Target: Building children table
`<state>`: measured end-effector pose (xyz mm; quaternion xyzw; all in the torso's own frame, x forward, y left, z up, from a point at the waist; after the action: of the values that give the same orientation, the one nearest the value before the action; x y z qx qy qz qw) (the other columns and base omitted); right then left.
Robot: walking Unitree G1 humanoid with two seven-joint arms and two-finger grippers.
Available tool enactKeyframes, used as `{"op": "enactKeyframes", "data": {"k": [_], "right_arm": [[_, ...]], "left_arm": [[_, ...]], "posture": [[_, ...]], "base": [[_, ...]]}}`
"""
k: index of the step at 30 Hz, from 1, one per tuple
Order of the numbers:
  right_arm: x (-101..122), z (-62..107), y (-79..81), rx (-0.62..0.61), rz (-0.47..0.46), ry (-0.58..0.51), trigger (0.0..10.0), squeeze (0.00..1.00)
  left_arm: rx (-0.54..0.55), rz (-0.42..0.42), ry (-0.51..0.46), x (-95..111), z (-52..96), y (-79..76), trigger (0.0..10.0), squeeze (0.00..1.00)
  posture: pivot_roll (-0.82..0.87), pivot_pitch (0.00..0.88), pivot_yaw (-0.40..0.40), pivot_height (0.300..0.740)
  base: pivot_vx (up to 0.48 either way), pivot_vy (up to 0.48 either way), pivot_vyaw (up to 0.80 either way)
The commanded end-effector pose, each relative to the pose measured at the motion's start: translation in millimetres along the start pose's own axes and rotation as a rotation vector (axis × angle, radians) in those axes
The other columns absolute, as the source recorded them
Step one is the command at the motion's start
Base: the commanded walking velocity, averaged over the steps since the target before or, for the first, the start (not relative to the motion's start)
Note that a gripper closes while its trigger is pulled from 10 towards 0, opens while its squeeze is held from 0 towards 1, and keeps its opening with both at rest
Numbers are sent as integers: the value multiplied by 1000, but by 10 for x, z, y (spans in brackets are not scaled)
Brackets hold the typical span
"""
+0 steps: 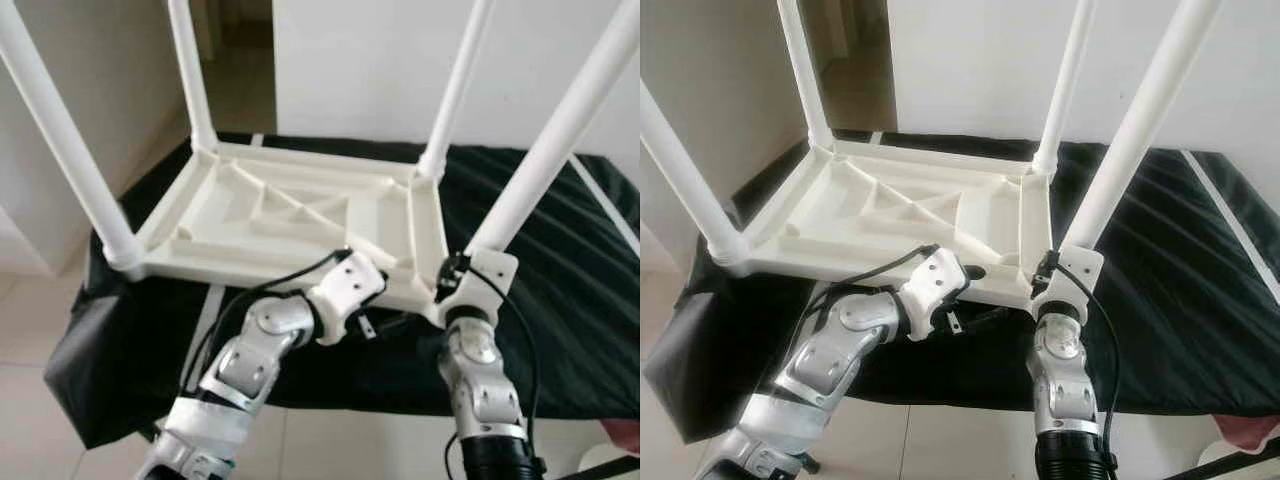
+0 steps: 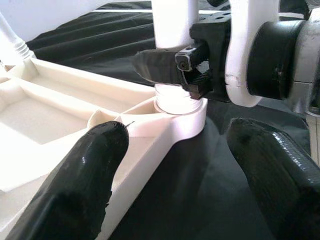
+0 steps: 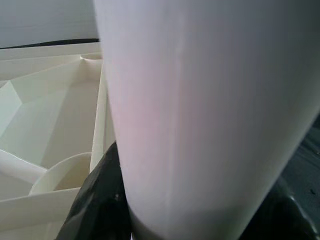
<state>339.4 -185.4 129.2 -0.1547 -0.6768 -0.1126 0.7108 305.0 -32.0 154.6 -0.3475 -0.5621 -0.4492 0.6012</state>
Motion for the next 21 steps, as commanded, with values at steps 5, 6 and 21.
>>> {"op": "enactKeyframes", "data": {"k": [5, 6, 21], "right_arm": [[-227, 13, -184, -103, 28, 81, 10000, 0], [-218, 14, -189, -108, 27, 78, 10000, 0], [-86, -6, -267, -57, 14, 16, 10000, 1000]], "left_arm": [[63, -23, -27, 85, 0, 142, 10000, 0], [62, -23, -26, 81, 2, 144, 10000, 0], [61, -28, -32, 81, -20, 157, 10000, 0]], "posture": [[4, 0, -11, 740], [4, 0, -11, 740], [-12, 0, -3, 740]], "base": [[0, 0, 0], [0, 0, 0], [0, 0, 0]]}}
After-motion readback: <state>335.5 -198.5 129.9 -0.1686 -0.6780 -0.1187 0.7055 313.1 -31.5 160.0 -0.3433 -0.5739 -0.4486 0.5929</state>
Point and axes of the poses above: a point about 5 cm out from each wrist's last joint towards the gripper, its own z axis pointing back from the gripper into the wrist, its own x axis along the axis of the wrist's last joint, y = z × x, the point moved 5 cm from there along -z, pointing out of the wrist towards the gripper, and after that the axes turned 10 degrees about z, right-handed, at the moved point
